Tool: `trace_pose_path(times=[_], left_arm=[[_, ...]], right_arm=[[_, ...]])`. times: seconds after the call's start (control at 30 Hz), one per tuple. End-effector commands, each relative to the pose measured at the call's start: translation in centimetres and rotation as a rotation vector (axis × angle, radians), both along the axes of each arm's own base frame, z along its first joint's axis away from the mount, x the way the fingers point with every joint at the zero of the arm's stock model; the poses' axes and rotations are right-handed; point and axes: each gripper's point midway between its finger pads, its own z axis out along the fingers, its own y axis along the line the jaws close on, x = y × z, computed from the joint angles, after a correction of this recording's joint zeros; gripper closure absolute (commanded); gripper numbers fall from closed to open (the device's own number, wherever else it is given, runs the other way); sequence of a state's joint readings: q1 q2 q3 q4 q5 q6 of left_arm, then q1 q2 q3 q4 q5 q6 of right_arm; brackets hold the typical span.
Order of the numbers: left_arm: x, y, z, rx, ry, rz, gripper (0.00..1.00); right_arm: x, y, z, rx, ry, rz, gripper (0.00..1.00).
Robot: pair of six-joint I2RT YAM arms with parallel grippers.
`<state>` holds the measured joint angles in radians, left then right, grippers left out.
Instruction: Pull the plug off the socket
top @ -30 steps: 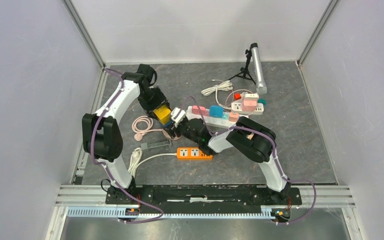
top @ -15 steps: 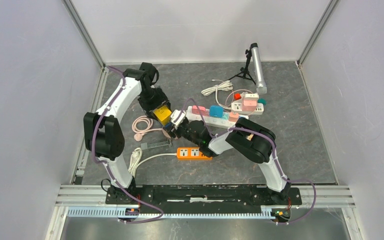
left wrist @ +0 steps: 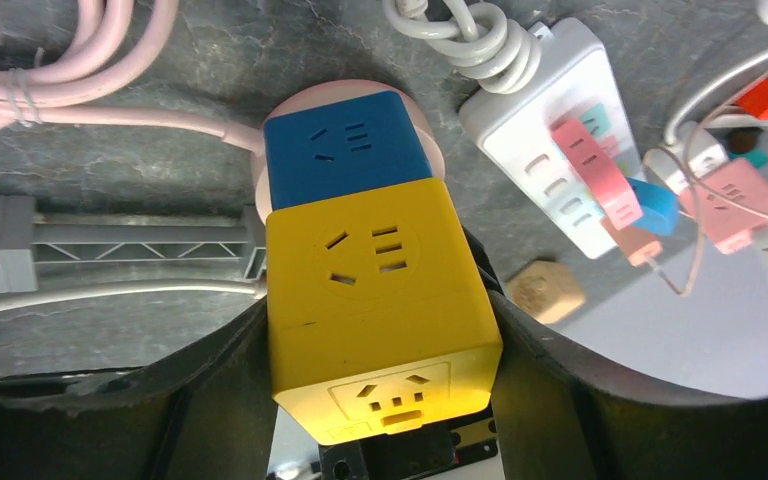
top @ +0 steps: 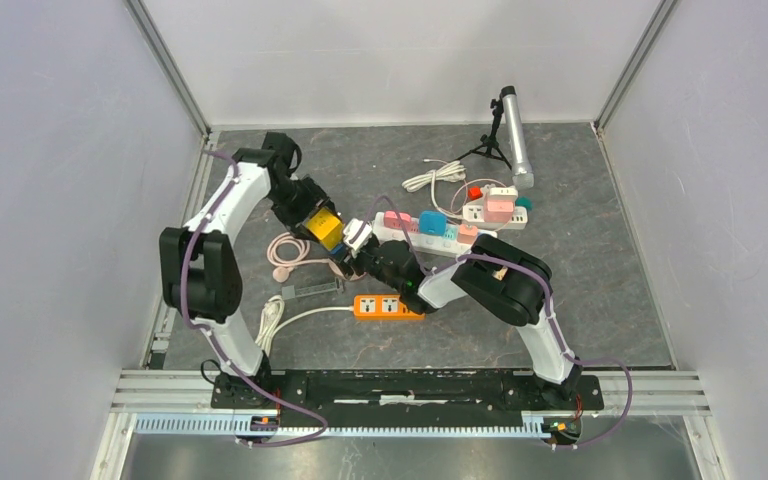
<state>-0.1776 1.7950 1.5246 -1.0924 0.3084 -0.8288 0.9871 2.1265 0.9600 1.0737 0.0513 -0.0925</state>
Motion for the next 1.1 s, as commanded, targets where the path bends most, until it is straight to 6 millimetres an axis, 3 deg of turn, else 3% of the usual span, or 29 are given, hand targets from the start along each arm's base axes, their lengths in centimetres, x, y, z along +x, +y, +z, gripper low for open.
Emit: trace_pose_path(times=[0.0,0.3,0.67,0.73,0.8,0.9,1.07], left_arm=[[1.7,-4.2,4.1,-0.307,-0.111,0.058,0.94],[2.2,-0.1,5.2,-0.028,-0.176,-0.016,0.94],[2.5,-2.1,7.3,-0.183,-0.175,0.001,0.97],[2.9,-1.9,7.8,-0.184,-0.194,0.002,0.98],[3.3,-0.3,8.3,-0.079,-0.240,-0.010,0.98],[3.0,2.6,7.5,0.104,-0.259,-0.011,0.98],[1.4,1.9,5.4,0.101,-0.214,-0.062,0.98]], right_arm=[[-4.5,-1.7,-9.1,-0.256,0.190,0.113,1.00],[-4.6,-1.6,-9.7,-0.273,0.218,0.119,1.00],[-4.7,-1.8,-10.7,-0.316,0.243,0.106,1.00],[-4.8,-1.8,-10.7,-0.320,0.259,0.105,1.00],[-4.8,-2.1,-10.9,-0.333,0.283,0.088,1.00],[-4.7,-2.2,-10.8,-0.332,0.310,0.077,1.00],[-4.6,-2.1,-11.1,-0.352,0.353,0.068,1.00]])
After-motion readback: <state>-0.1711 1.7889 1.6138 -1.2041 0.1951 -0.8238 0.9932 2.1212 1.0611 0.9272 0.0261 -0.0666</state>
